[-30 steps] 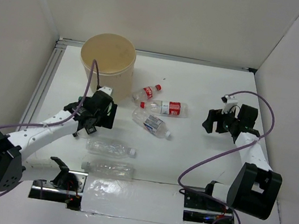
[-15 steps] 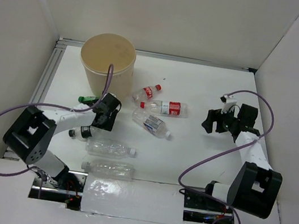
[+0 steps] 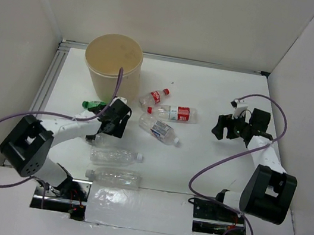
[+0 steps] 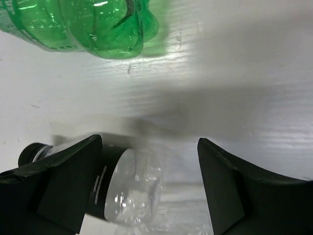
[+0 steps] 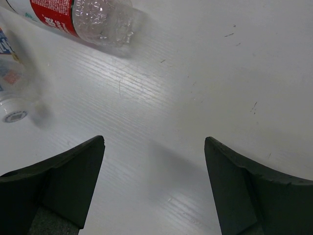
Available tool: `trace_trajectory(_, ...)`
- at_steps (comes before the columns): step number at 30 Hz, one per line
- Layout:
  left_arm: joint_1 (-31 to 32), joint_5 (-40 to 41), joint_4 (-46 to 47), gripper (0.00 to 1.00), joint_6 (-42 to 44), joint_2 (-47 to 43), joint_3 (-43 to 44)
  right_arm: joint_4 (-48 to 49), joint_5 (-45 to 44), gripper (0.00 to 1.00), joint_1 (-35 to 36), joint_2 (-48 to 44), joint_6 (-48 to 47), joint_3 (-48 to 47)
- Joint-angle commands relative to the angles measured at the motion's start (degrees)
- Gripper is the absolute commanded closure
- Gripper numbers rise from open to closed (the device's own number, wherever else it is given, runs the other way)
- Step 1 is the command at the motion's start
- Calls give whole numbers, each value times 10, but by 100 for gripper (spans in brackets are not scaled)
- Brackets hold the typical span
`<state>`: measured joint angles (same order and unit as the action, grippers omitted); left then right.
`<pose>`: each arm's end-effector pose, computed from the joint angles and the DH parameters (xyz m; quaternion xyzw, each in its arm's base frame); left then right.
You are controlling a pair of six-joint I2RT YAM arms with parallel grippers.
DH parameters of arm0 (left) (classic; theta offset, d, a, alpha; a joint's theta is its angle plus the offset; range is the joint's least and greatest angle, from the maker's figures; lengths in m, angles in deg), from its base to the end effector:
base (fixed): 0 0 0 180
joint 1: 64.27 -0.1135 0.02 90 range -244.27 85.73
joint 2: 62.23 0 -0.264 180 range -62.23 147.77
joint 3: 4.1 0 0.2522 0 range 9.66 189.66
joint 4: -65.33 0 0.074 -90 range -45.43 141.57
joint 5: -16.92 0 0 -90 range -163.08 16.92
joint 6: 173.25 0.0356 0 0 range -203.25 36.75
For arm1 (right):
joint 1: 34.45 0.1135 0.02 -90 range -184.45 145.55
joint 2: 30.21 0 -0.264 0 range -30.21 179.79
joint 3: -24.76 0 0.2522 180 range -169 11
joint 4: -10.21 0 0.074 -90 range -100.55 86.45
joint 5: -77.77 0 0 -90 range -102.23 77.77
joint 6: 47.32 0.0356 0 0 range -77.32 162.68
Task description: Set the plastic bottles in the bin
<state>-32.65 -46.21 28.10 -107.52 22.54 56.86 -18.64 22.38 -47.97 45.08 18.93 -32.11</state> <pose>0.2451 -0.1320 0.1821 0.0024 0.9435 0.0848 0.3203 0.2598 -0.0417 0.2133 -0.1872 0.8759 0.1514 0.4181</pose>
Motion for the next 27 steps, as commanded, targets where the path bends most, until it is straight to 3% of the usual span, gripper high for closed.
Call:
trace_trajectory(1,14,-1,-28,8,-34,-73,10,1,16,10,-4,5,-14,-24)
trace_trajectory(6,20,-16,-58,9,-165,-187,23,1,16,10,-4,15,-30,-24)
trace_trajectory(9,20,11,-133,9,-343,-233,37,1,21,12,-4,21,-30,-24)
trace_trajectory(12,20,11,-236,4,-568,-228,51,6,27,12,-4,21,-30,-19)
trace_trajectory(14,20,11,-317,1,-672,-198,57,11,27,12,-4,21,-30,-14)
trace_trajectory(20,20,11,-365,1,-780,-153,50,11,32,12,-4,21,-41,-8)
trace_trajectory(27,-46,30,-305,1,-776,-136,6,11,37,12,-4,21,-46,-3)
